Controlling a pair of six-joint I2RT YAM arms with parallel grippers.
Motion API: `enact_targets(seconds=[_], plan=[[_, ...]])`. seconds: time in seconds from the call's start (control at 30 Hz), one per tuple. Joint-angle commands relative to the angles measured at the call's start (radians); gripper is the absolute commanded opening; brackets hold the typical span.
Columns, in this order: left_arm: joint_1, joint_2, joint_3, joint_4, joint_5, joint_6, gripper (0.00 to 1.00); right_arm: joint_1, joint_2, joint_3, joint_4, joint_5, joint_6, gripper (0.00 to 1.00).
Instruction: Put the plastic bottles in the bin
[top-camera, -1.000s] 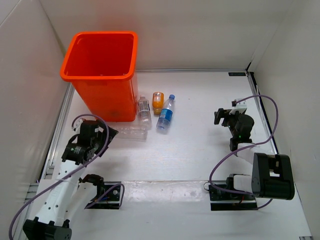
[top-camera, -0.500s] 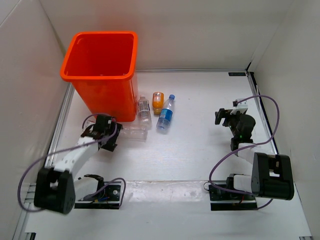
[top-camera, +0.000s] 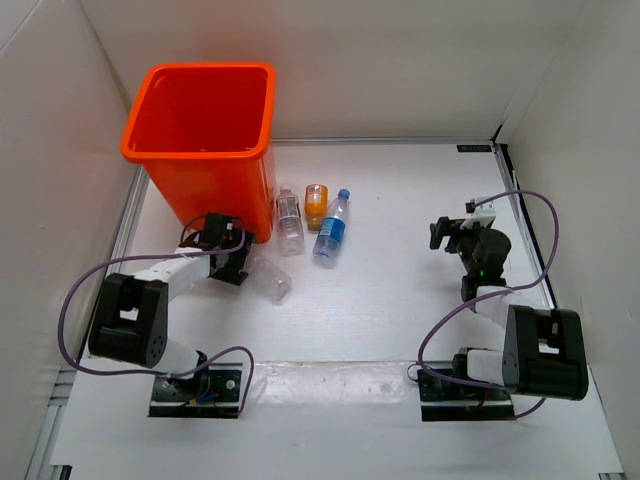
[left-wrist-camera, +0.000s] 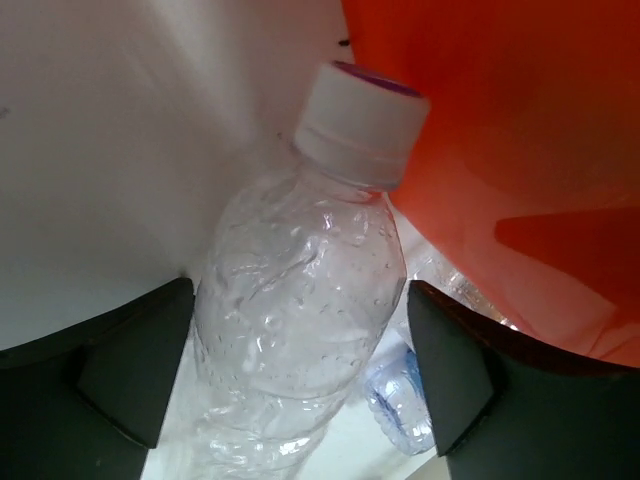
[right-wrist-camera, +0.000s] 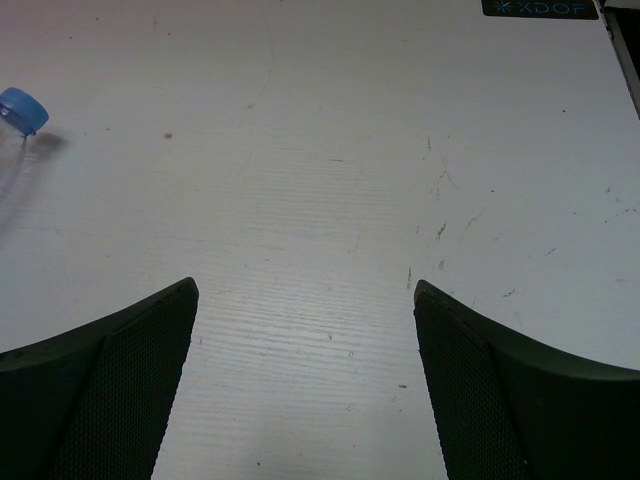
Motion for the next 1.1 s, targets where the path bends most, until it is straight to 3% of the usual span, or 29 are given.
enact_targets(seconds=[0.0,0.1,0.13,0.2,0.23,0.37,0.4,0.5,0.53,0.6,0.63,0.7,0.73,0.8,0.87,0.93,1.0,1.07], plan=[[0.022,0.038,0.040,0.018,0.032,0.027,0.96,0.000,-0.005,0.017,0.052,-0.009,-0.001,0.90],[0.026,0.064,0.028,0.069,0.080,0.044,0.79,0.000,-0.005,0.020,0.049,-0.008,-0.001,0.90],[0.026,0.064,0.005,0.089,0.091,0.038,0.65,0.000,-0.007,0.018,0.050,-0.009,-0.001,0.90],[0.025,0.046,-0.044,0.129,0.114,0.033,0.45,0.000,-0.005,0.020,0.050,-0.008,-0.001,0.90],[0.026,0.011,-0.095,0.141,0.115,0.033,0.25,0.000,-0.005,0.020,0.049,-0.008,-0.003,0.90],[0.026,-0.113,-0.173,0.085,0.118,0.016,0.03,-0.002,-0.007,0.018,0.050,-0.009,-0.001,0.90],[0.022,-0.247,-0.182,0.069,0.111,0.022,0.01,-0.002,-0.005,0.018,0.049,-0.011,-0.001,0.90],[-0.033,-0.380,-0.143,-0.111,0.063,0.055,0.00,-0.003,-0.007,0.017,0.050,-0.011,-0.001,0.90],[-0.049,-0.534,-0.118,-0.168,-0.042,0.084,0.00,-0.006,-0.005,0.018,0.053,-0.012,-0.003,0.90],[-0.138,-0.639,0.003,-0.369,-0.192,0.113,0.00,-0.006,-0.002,0.018,0.052,-0.019,-0.003,0.90],[-0.164,-0.766,0.035,-0.401,-0.287,0.169,0.00,-0.008,-0.005,0.018,0.052,-0.019,-0.001,0.90],[-0.251,-0.851,0.158,-0.461,-0.399,0.217,0.07,-0.011,-0.005,0.018,0.056,-0.025,-0.003,0.90],[-0.265,-0.864,0.188,-0.463,-0.458,0.321,0.12,-0.011,-0.004,0.017,0.055,-0.026,-0.001,0.90],[-0.287,-0.841,0.349,-0.448,-0.517,0.460,0.24,-0.008,-0.005,0.017,0.058,-0.023,-0.001,0.90],[-0.285,-0.781,0.522,-0.484,-0.562,0.630,0.25,-0.006,-0.007,0.017,0.056,-0.022,-0.001,0.90],[-0.285,-0.590,0.798,-0.539,-0.596,0.734,0.27,-0.011,-0.005,0.017,0.055,-0.025,-0.001,0.90],[-0.277,-0.498,1.016,-0.532,-0.615,0.817,0.32,-0.009,-0.004,0.020,0.055,-0.023,-0.001,0.90],[-0.252,-0.410,1.093,-0.496,-0.622,0.918,0.41,-0.008,-0.005,0.017,0.055,-0.023,-0.001,0.90]])
